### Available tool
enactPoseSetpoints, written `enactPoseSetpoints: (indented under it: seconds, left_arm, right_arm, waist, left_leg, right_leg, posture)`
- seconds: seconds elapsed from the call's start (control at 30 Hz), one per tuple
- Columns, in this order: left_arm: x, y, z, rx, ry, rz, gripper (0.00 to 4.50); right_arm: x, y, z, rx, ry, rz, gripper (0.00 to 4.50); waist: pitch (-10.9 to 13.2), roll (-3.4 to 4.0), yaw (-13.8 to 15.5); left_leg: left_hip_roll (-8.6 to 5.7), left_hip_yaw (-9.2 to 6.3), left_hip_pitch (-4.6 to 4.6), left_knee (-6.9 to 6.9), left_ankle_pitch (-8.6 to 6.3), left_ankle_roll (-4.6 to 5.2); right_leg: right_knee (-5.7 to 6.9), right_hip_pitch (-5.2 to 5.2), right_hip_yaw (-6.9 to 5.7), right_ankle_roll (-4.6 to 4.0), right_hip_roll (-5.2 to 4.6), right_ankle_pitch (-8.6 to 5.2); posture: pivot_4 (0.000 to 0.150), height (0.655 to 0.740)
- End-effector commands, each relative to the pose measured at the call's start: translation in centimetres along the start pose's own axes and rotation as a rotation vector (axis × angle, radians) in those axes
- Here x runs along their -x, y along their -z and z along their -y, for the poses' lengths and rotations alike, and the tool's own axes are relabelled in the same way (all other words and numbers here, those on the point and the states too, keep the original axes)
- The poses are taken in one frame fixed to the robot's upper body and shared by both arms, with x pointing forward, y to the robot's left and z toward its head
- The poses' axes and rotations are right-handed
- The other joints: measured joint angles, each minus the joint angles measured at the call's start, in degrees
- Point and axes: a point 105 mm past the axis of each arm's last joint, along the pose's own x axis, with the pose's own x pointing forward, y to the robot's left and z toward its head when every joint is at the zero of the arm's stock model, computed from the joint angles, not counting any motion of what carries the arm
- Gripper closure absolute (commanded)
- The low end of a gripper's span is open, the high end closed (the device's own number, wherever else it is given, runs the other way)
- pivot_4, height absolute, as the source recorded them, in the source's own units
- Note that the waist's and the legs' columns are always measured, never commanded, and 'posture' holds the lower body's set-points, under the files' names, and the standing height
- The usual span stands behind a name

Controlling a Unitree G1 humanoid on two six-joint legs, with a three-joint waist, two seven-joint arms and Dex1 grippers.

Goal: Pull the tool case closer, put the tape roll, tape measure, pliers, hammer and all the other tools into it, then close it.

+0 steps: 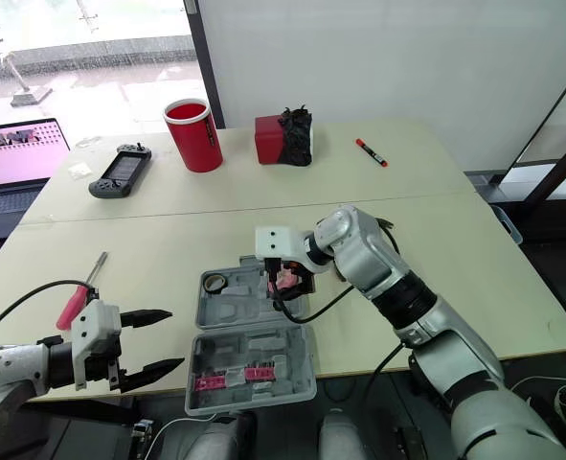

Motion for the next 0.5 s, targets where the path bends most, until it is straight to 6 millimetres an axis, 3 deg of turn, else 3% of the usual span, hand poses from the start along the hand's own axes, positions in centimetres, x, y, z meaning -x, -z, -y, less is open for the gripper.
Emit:
enactPoseSetpoints:
  seconds: [0.03, 0.1, 0.2, 0.27, 0.43, 0.5]
  left_arm:
    - [-0.1, -0.5, -0.2, -0.014, 0.005, 0.025, 0.00]
    - [-0.3, -0.5, -0.4, -0.017, 0.013, 0.026, 0.00]
    - [-0.6, -0.7, -0.8, -0.023, 0.034, 0.031, 0.00]
    - [-0.7, -0.8, -1.1, -0.028, 0.041, 0.032, 0.00]
    - [-0.8, -0.9, -1.4, -0.026, 0.055, 0.033, 0.00]
    - [-0.9, -0.9, -1.4, -0.030, 0.058, 0.034, 0.00]
  right_arm:
    - [1.7, -1.4, 1.3, -0.046, 0.080, 0.166, 0.29]
    - [2.1, -1.0, 0.9, -0.242, 0.013, 0.245, 0.92]
    - [2.2, 0.4, 0.8, -0.175, 0.068, 0.231, 2.35]
    - [2.0, 0.2, 0.8, -0.190, 0.077, 0.271, 3.31]
    - [1.3, 1.4, 0.6, -0.171, 0.090, 0.272, 3.31]
    - [0.5, 2.9, 0.9, -0.207, 0.120, 0.242, 3.31]
  waist:
    - [0.00, 0.00, 0.04]
    - [0.00, 0.00, 0.04]
    - [0.00, -0.01, 0.10]
    - [0.00, 0.00, -0.03]
    - [0.00, 0.00, -0.14]
    - [-0.01, -0.01, -0.12]
  left_leg:
    - [-0.01, 0.02, 0.00, 0.01, 0.00, 0.00]
    - [-0.01, 0.01, 0.00, 0.02, 0.00, 0.00]
    - [0.00, -0.01, 0.01, 0.02, 0.00, 0.00]
    - [-0.02, 0.04, 0.01, 0.01, 0.00, 0.00]
    - [0.02, 0.06, 0.03, 0.01, 0.00, 0.00]
    - [0.01, 0.06, 0.03, 0.02, 0.00, 0.00]
  right_leg:
    - [0.00, 0.01, 0.00, 0.00, -0.02, 0.00]
    - [-0.01, 0.03, 0.00, 0.00, -0.02, 0.00]
    - [-0.01, 0.04, -0.02, 0.00, -0.01, 0.00]
    - [-0.02, 0.05, -0.02, 0.00, -0.02, 0.00]
    - [0.01, 0.01, 0.02, 0.00, 0.04, 0.00]
    - [0.01, 0.02, 0.03, 0.00, 0.03, 0.00]
  posture:
    - [0.150, 0.7400]
    - [0.150, 0.7400]
    - [0.150, 0.7400]
    - [0.150, 0.7400]
    - [0.150, 0.7400]
    - [0.150, 0.7400]
